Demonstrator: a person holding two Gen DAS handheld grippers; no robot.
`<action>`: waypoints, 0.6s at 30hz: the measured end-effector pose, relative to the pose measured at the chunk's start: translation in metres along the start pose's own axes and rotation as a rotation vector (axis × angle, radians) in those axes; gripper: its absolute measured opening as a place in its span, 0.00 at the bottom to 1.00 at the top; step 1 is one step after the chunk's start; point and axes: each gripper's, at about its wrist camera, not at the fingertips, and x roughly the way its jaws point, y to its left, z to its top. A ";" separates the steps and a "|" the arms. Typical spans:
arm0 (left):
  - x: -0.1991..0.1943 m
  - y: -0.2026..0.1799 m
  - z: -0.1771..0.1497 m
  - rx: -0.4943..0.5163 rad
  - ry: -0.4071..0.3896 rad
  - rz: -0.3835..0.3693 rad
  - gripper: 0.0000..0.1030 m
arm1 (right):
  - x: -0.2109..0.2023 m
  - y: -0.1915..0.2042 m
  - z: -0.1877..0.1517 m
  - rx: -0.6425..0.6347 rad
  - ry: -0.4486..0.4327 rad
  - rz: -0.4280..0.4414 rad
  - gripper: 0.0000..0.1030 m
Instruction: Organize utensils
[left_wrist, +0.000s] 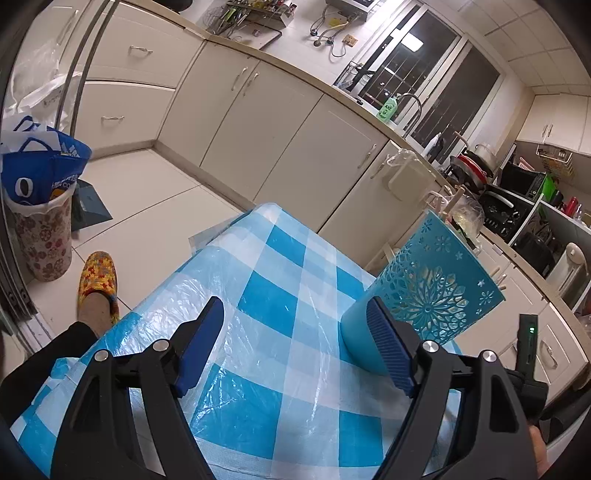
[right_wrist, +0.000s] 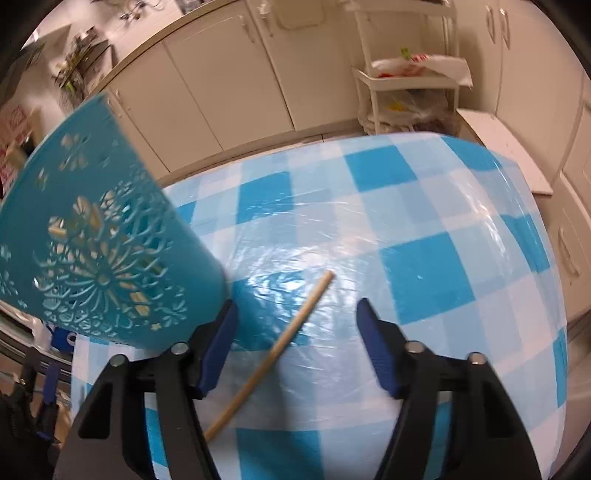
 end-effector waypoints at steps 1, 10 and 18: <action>0.000 0.000 0.000 -0.002 -0.001 -0.002 0.74 | 0.003 0.006 -0.001 -0.031 0.002 -0.041 0.41; -0.002 0.004 -0.001 -0.019 -0.003 -0.008 0.74 | 0.016 0.044 -0.017 -0.373 0.036 -0.005 0.10; -0.001 0.005 0.000 -0.020 0.000 -0.007 0.74 | -0.025 0.001 -0.024 -0.308 0.044 0.220 0.06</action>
